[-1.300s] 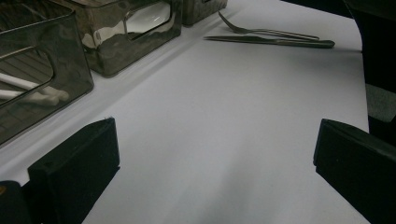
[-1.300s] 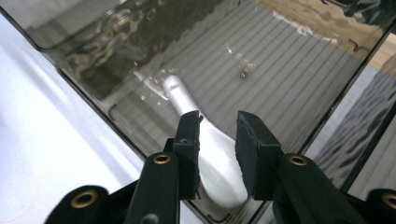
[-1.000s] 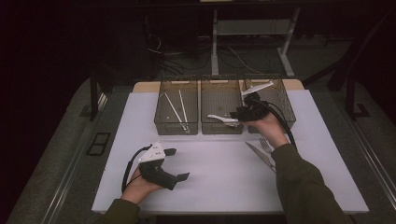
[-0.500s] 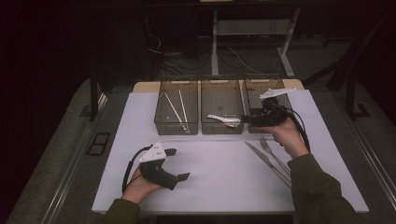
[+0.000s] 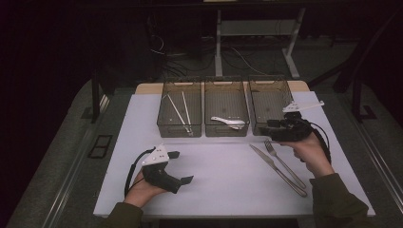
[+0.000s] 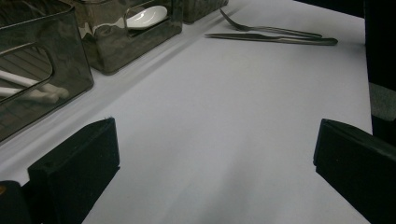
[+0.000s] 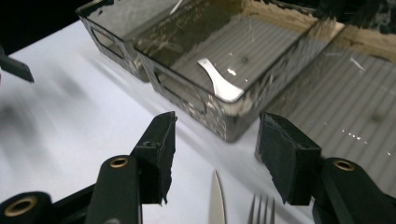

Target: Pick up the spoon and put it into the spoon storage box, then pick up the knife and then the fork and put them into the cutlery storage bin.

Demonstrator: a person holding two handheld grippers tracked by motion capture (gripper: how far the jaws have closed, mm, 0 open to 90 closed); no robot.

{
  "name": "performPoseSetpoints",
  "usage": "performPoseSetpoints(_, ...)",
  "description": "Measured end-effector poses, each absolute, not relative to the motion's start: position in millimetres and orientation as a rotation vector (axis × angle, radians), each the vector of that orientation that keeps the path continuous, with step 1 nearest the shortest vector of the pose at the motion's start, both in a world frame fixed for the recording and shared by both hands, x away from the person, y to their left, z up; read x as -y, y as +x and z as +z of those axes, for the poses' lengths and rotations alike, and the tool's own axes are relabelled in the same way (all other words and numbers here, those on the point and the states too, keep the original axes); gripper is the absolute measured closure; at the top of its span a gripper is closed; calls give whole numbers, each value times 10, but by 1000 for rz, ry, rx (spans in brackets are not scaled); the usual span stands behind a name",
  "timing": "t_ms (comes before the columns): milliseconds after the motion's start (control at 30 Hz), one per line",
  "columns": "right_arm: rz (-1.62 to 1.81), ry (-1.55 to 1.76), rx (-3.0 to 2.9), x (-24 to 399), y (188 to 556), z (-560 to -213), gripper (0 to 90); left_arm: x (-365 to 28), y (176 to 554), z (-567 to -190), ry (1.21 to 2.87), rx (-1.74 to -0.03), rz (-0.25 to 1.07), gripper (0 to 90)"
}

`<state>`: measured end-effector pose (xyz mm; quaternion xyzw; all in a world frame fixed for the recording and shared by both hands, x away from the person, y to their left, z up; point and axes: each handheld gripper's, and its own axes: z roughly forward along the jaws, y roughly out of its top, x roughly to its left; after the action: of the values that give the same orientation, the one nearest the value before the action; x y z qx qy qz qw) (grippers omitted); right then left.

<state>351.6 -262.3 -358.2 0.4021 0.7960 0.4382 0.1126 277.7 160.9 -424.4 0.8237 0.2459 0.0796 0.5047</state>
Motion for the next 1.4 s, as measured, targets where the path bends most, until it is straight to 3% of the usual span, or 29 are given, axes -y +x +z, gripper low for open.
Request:
performPoseSetpoints(567, 1152, 1241, -2396, 2903, 3221, -3819, 458, -1625, 2778, -4236, 1993, -589, 197, 0)
performPoseSetpoints(833, 1008, 1260, -2474, 3021, 3125, -3947, 518, -1621, 2769, -4231, 1993, -588, 199, 0)
performPoseSetpoints(1400, 735, 1409, -2618, 3096, 3214, -4122, 572, -1623, 2771, -4235, 1995, -592, 202, 0)
